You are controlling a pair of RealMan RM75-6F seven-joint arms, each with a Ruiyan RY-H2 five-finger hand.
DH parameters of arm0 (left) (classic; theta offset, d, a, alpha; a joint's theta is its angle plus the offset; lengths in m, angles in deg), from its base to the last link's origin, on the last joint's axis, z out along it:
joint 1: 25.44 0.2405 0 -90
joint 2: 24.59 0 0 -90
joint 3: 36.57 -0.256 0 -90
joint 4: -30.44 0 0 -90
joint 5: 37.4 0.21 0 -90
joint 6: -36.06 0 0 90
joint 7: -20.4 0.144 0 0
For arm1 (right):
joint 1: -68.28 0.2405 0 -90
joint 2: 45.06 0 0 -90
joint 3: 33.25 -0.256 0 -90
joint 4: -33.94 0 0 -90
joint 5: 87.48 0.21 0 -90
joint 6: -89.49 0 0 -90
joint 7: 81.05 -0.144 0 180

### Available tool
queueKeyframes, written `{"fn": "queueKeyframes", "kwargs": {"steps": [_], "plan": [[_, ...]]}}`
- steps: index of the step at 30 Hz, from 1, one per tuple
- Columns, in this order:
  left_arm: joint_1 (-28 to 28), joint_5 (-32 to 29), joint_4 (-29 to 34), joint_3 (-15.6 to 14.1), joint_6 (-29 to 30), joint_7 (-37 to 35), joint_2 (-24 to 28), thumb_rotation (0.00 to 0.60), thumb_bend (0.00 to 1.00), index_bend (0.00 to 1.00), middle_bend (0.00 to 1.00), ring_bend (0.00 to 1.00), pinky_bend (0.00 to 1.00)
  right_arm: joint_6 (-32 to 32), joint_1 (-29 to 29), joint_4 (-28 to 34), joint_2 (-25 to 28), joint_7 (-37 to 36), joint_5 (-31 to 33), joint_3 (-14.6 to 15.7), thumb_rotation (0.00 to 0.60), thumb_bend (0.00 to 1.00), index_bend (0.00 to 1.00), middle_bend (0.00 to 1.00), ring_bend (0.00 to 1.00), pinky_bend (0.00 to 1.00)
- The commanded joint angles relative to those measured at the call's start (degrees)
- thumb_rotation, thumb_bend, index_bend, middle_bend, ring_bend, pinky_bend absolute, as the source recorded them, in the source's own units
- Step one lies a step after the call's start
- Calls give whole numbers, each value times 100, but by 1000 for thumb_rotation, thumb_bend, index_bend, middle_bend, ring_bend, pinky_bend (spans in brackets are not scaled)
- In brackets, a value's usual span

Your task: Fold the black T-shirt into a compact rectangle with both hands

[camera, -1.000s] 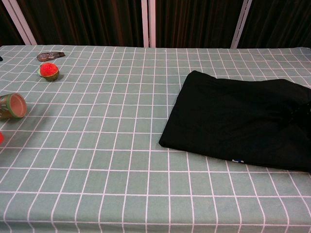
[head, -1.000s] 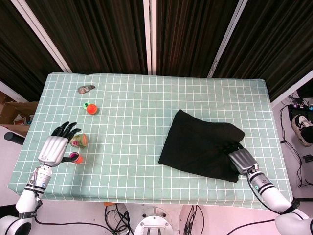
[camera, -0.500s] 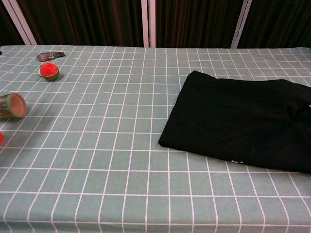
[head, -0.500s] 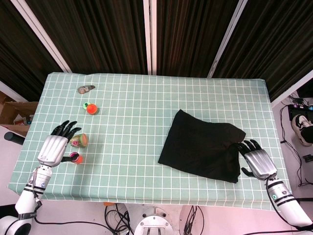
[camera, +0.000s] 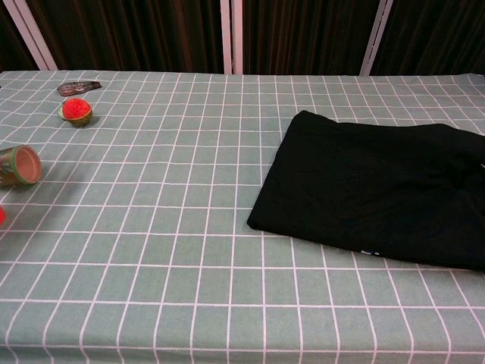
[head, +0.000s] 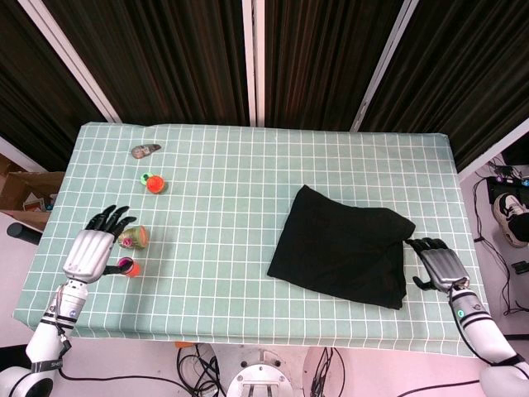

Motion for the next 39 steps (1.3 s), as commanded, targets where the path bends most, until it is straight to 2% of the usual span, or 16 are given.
{"fn": "queueKeyframes", "kwargs": {"steps": [1,7,13,19,22,24,26,33,36,39], "plan": [[12,-40,6,18,5,-7,23,600,105,185,85,44,167,-184,182,-8,-175,-159,-123,-128,600,299,151,171,82,156],[48,-76,7,35,39,-41,55,600,105,185,85,44,166,-449,559,67,-508,-23,-265,-347,600,298,148,170,82,156],[112,-110,-66,29,82,-137,81,600,105,185,85,44,167,-795,1013,35,-1082,290,-157,-601,600,296,148,167,82,156],[155,-147,-183,30,77,-262,129,600,106,185,85,44,167,-831,1286,46,-1544,450,-143,-772,600,295,148,167,82,156],[141,-126,-243,29,48,-296,135,600,106,185,85,44,167,-742,1295,168,-1522,545,-169,-763,600,293,147,166,82,157],[110,-15,-340,12,48,-314,96,600,106,185,85,44,167,-533,1184,394,-1300,580,-245,-708,600,288,142,164,82,157],[53,252,-529,-39,98,-315,0,600,105,191,91,44,167,-180,979,746,-864,636,-420,-599,600,278,131,162,82,157],[-411,1769,-1530,-289,426,-144,-617,600,137,263,118,44,169,1387,73,1980,954,619,-851,-464,600,265,124,164,82,157],[-727,2077,-1803,-269,276,-27,-934,600,157,273,118,44,170,1851,-230,2238,1465,411,-902,-486,600,265,124,165,81,157],[-1027,2104,-2034,-225,-56,-97,-1240,600,158,273,118,44,169,2158,-449,2346,1749,212,-977,-493,600,266,124,164,82,157]]}}
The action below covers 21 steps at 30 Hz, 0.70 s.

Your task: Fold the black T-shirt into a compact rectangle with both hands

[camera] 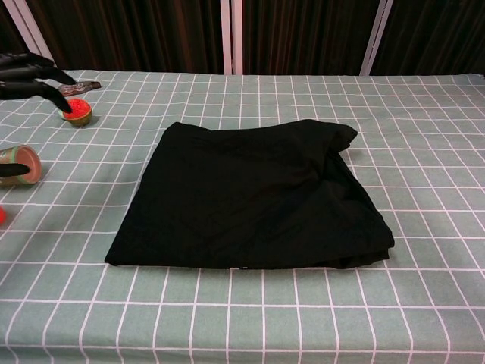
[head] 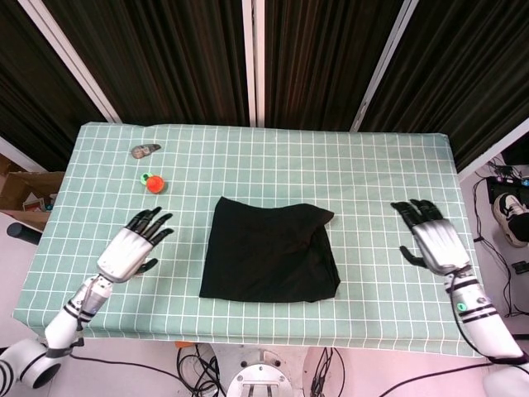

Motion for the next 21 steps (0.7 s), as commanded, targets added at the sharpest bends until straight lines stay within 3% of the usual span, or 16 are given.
{"fn": "queueKeyframes", "kwargs": {"steps": [1,6,11,21], "plan": [[-436,104,-370,13,-426,32,-446,600,157,270,118,44,169,531,-440,330,490,-322,-210,27,600,263,124,164,82,157],[-755,-34,-1032,43,-939,216,-934,600,156,245,118,44,167,699,-623,293,570,-542,-337,52,600,256,123,165,81,157],[-808,-102,-1671,-27,-975,230,-1262,600,146,233,117,44,166,707,-687,220,490,-629,-401,46,600,245,124,164,81,157],[-1028,161,-2847,-258,-501,-995,-2118,600,124,232,117,44,165,728,-806,131,371,-658,-403,16,600,245,124,163,82,157]]}}
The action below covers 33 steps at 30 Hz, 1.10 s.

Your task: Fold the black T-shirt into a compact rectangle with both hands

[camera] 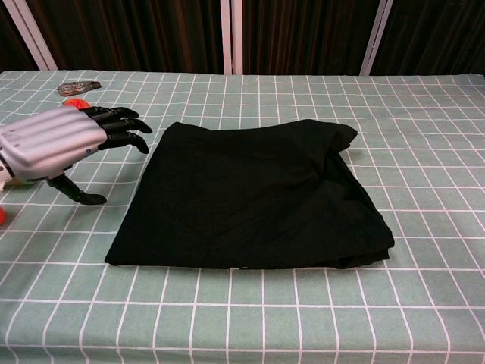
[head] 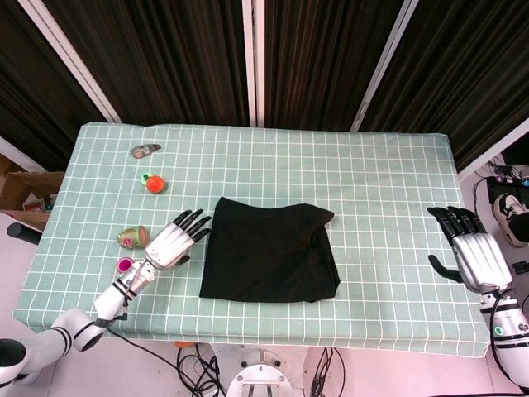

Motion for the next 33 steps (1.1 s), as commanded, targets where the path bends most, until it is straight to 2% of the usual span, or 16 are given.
{"fn": "queueKeyframes", "kwargs": {"steps": [1,10,14,20,25,33], "plan": [[-178,178,-547,-145,204,-429,-426,600,123,232,117,44,165,34,-42,-11,-1,-28,12,-14,600,245,124,163,81,157],[-404,237,-1460,-252,417,-1147,-1090,600,101,232,117,44,165,85,-171,-104,-41,-147,36,-37,600,245,124,161,82,157],[-416,223,-1990,-248,814,-1818,-1472,600,96,242,117,44,165,103,-209,-137,-79,-173,30,-54,600,245,124,161,82,157],[-414,172,-2663,-311,1092,-2644,-1924,600,101,293,118,44,165,114,-245,-180,-156,-167,31,-82,600,245,125,161,82,157],[-398,131,-3078,-355,1314,-3008,-2196,600,213,341,141,51,165,105,-267,-231,-214,-153,59,-108,600,245,125,161,82,157],[-283,156,-3391,-565,1400,-3037,-2275,600,485,402,170,61,165,122,-305,-302,-271,-193,92,-157,600,245,124,162,82,157]]}}
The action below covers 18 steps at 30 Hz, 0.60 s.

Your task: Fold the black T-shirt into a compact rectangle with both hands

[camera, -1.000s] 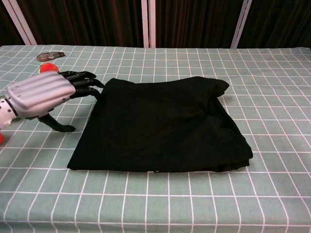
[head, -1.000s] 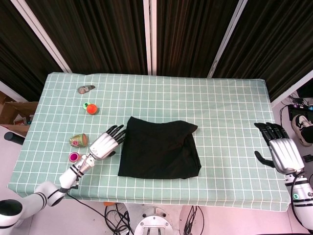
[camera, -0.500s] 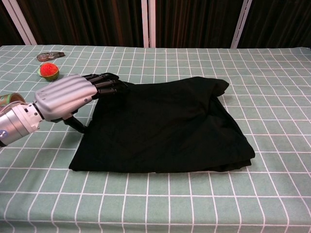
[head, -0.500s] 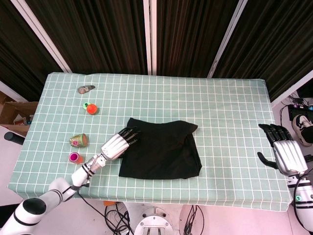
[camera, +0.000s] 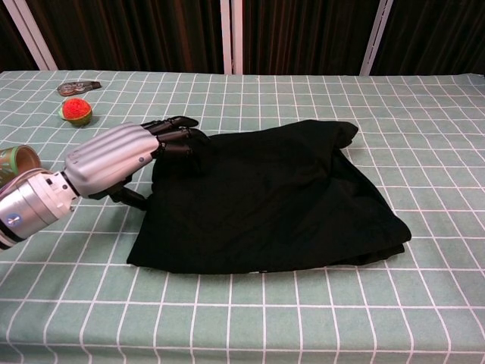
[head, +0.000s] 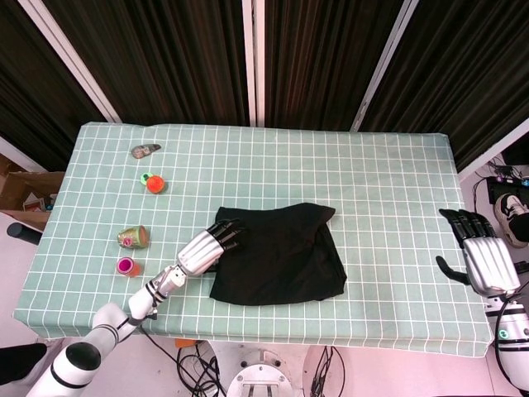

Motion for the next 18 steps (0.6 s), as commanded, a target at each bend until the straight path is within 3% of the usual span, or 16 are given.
{"fn": "queueKeyframes", "kwargs": {"steps": [1,12,15,18], "plan": [[57,10,-57,-84,-42,89,-13,600,505,401,170,61,165,12,-16,-26,-22,-31,8,-14,600,245,125,162,81,157],[360,-255,285,27,476,4,291,600,691,527,222,77,165,69,-29,-183,-158,-170,-65,-83,600,245,127,163,82,157],[468,-261,551,-17,572,212,670,600,701,541,224,77,166,76,-30,-216,-180,-188,-77,-99,600,245,127,162,81,156],[540,-269,1208,-60,589,666,1358,600,702,538,224,77,165,92,-37,-252,-220,-229,-121,-98,600,245,127,162,82,156]]}}
